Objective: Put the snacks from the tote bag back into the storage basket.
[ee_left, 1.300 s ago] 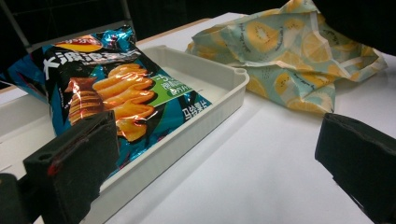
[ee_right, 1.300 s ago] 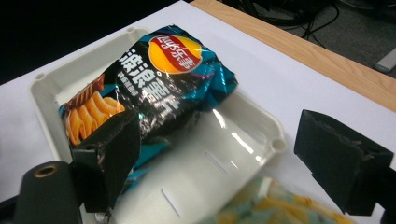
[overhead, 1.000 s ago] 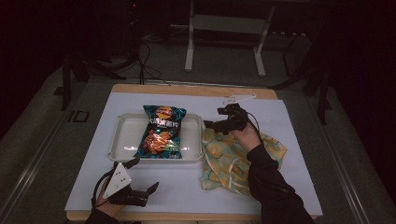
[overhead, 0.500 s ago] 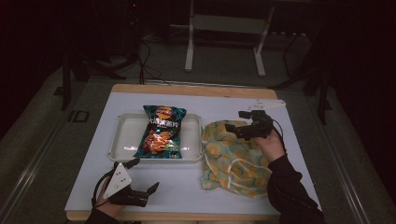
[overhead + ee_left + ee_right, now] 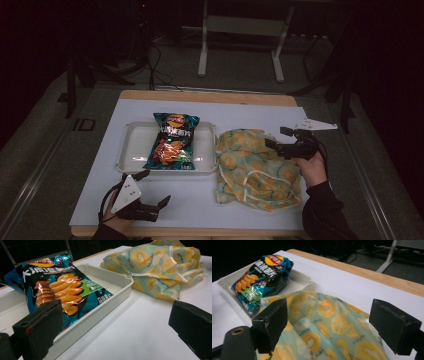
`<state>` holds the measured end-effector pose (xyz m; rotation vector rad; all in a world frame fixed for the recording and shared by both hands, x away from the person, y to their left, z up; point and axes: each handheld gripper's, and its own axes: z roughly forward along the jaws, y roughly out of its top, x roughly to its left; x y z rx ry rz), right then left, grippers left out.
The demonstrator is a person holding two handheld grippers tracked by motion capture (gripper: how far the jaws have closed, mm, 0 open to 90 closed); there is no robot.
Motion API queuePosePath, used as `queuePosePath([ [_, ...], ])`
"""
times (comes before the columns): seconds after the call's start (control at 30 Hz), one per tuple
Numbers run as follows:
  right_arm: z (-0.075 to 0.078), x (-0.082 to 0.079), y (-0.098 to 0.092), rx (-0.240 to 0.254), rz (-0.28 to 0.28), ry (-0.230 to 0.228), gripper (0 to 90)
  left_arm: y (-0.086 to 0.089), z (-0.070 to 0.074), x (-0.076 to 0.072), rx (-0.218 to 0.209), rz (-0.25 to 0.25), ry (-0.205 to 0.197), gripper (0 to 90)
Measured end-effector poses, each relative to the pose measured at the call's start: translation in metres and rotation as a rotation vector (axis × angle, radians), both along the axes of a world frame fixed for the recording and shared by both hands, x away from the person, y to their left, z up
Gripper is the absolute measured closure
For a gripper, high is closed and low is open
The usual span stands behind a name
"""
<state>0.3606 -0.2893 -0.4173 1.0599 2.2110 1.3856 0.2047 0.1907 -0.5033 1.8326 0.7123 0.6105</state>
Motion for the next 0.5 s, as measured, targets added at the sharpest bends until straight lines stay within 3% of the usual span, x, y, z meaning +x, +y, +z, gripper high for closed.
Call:
queuePosePath([
  [0.23,-0.016,-0.014,-0.024,-0.003,-0.074,-0.011,15.2,0.000,0.000,0.000,0.003,0.000,0.001,0.3],
  [0.5,-0.026,-0.028,-0.044,0.025,-0.136,-0.056,15.2,-0.001,-0.001,0.000,0.004,0.000,0.003,0.3],
])
